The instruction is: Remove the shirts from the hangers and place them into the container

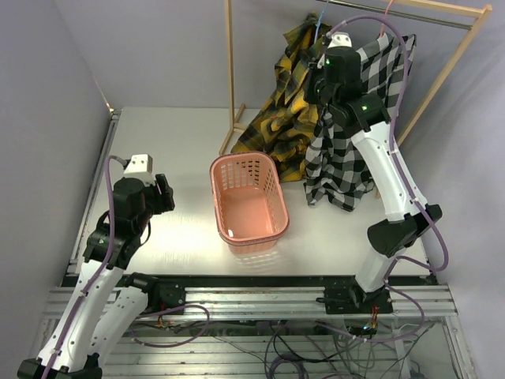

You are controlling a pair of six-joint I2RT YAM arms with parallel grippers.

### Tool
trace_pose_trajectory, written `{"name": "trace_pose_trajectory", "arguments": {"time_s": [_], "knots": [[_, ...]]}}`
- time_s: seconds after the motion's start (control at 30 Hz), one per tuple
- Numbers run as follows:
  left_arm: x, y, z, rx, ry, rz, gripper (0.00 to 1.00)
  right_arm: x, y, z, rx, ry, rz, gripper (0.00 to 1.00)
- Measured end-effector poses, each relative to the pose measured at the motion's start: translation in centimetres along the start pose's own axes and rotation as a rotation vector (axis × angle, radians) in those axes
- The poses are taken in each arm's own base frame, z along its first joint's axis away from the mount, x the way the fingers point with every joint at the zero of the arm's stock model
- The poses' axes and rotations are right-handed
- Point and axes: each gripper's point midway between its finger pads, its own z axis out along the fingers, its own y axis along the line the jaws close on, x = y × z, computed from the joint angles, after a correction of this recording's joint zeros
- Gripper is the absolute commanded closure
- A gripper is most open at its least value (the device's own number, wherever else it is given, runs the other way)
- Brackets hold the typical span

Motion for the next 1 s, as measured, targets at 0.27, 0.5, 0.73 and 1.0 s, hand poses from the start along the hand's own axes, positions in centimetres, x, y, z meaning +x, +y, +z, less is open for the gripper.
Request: {"name": "trace_pose_trajectory", "arguments": {"time_s": [0.27, 0.5, 0.73, 1.0], "knots": [[0.1, 0.0, 0.1, -0.001, 0.004, 0.001, 0.34, 0.6, -1.5, 0.4, 0.058, -0.021, -0.038, 1.00], [0.0, 0.0, 0.1, -0.001, 0.003, 0.001, 0.38, -0.2, -1.9, -0.4, 0.063, -0.048, -0.083, 1.00], [-0.4, 0.1, -0.3, -0.004, -0.022, -0.013, 0.32, -2.9, -2.1, -1.5, 0.070, -0.114, -0.109, 1.00], [-0.5, 0.0, -0.3, -0.004, -0.025, -0.047, 0.29, -6.3, -1.8, -3.0, 0.059, -0.207, -0.102, 1.00]]}}
